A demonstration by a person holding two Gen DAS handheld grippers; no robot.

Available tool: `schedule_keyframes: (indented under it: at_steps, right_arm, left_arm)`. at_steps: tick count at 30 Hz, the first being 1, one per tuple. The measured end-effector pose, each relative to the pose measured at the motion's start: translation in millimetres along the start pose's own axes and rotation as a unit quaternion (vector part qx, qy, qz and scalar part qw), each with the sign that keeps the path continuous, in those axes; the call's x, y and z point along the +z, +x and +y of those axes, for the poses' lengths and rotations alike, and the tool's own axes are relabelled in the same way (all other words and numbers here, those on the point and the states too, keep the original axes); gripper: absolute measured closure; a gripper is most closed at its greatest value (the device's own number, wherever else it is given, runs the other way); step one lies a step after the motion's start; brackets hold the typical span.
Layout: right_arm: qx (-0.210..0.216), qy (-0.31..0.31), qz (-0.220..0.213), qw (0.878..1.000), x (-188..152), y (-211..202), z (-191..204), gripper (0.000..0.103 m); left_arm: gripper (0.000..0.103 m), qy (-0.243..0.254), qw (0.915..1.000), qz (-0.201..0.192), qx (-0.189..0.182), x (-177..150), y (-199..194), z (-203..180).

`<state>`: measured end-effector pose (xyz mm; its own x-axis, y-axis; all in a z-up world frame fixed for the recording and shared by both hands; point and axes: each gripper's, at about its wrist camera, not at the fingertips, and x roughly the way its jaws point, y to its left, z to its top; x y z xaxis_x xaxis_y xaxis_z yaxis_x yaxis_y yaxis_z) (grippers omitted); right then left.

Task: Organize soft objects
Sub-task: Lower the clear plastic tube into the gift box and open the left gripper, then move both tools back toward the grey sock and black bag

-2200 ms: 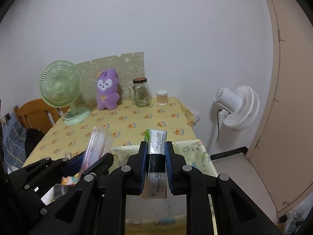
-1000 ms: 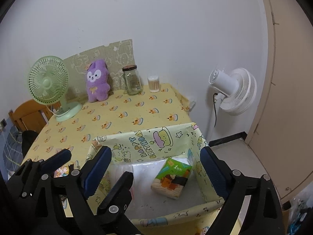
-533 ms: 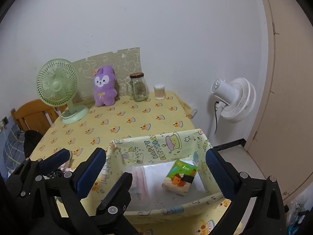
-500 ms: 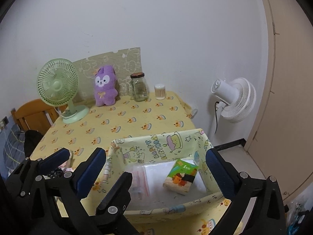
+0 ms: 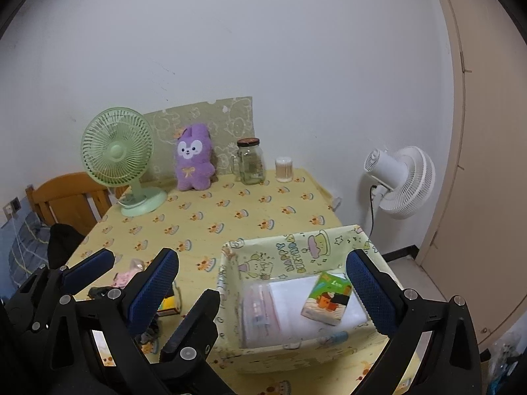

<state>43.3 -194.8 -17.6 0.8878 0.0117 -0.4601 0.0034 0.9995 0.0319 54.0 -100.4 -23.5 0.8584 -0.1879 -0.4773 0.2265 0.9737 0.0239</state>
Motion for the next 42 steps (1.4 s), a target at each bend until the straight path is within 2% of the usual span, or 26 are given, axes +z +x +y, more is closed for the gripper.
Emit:
schedule_keyframes:
  at_steps: [6, 20, 42]
  right_arm:
    - [0.002, -0.009, 0.005, 1.0, -3.1, -1.6, 14.0, 0.0]
    - [0.02, -0.004, 0.01, 1.0, -22.7, 6.2, 48.3, 0.0]
    - [0.03, -0.013, 0.026, 0.999, -52.2, 24.3, 99.5, 0.0]
  left_arm:
    - [0.005, -0.009, 1.0, 0.001, -0.002, -5.6, -4.7, 12.3]
    - [0.006, -0.011, 0.9996, 0.004, 0.026, -28.2, -11.0, 44.1]
    - [0.005, -0.039, 0.9978, 0.031, 0.044, -64.8, -6.1, 91.4]
